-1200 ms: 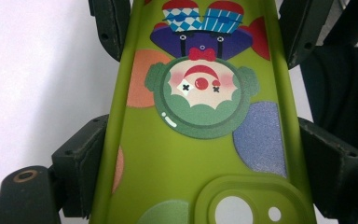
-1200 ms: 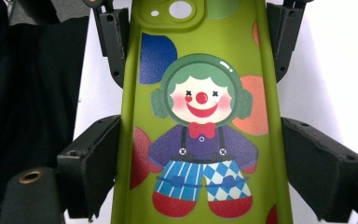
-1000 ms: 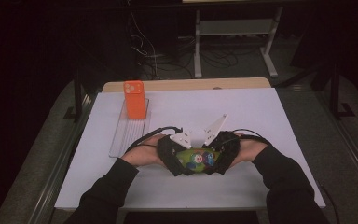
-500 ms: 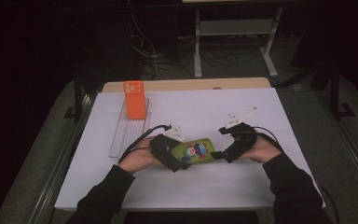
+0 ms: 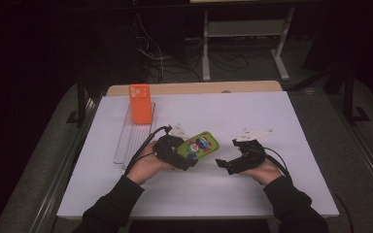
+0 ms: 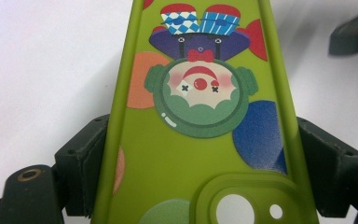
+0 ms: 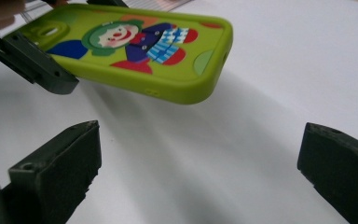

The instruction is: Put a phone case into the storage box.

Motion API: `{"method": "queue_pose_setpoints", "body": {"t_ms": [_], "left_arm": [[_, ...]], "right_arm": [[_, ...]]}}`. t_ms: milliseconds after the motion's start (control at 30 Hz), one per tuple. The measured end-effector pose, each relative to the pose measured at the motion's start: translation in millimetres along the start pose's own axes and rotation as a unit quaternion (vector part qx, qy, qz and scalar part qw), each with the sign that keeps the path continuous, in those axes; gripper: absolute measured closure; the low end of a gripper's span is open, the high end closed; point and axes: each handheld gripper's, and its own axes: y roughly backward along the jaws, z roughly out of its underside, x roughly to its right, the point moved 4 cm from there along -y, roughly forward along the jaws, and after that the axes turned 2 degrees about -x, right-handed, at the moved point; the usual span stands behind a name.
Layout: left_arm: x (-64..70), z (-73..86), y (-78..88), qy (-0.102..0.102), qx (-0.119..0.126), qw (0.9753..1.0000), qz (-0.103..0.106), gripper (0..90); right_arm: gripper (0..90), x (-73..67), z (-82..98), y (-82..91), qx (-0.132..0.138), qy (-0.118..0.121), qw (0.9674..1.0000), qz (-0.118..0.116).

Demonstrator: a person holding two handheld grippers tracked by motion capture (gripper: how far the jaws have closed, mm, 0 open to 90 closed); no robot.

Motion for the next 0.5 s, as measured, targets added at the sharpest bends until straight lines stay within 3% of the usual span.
{"method": "queue_pose_setpoints", "body": {"t_ms": [133, 233, 267, 367, 400, 433, 467, 500], "left_arm": [[0.1, -0.1, 0.1, 0.005, 0.0, 1.0, 0.001, 15.5], [0.1, 0.0, -0.1, 0.004, 0.0, 1.0, 0.002, 15.5], [0.2, 0.0, -0.1, 0.004, -0.001, 1.0, 0.003, 15.5], [1.7, -0.2, -1.0, 0.009, 0.0, 1.0, 0.004, 15.5], [3.7, -0.9, -2.5, 0.02, 0.01, 0.9997, 0.006, 15.5], [3.8, -1.0, -2.7, 0.018, 0.01, 0.9998, 0.004, 15.5], [1.0, -0.4, -1.0, -0.003, -0.004, 1.0, 0.002, 15.5], [1.1, -0.4, -1.1, -0.003, -0.004, 1.0, 0.003, 15.5]], "right_arm": [[0.0, -2.0, 2.1, -7.6, -0.004, 0.019, 0.9996, 0.021], [0.0, -6.1, 1.7, -9.3, -0.004, 0.056, 0.9966, 0.06], [0.0, -7.5, 1.0, -9.7, 0.0, 0.084, 0.9932, 0.081], [0.0, -14.4, 0.3, -10.1, -0.001, 0.118, 0.9873, 0.106], [0.0, -16.0, 0.0, -10.4, 0.0, 0.126, 0.9855, 0.113], [0.0, -17.2, -0.4, -10.7, 0.002, 0.142, 0.982, 0.125], [0.0, -18.8, -0.5, -11.0, 0.002, 0.167, 0.976, 0.14], [0.0, -20.2, -0.5, -11.1, 0.003, 0.188, 0.9706, 0.151]]}}
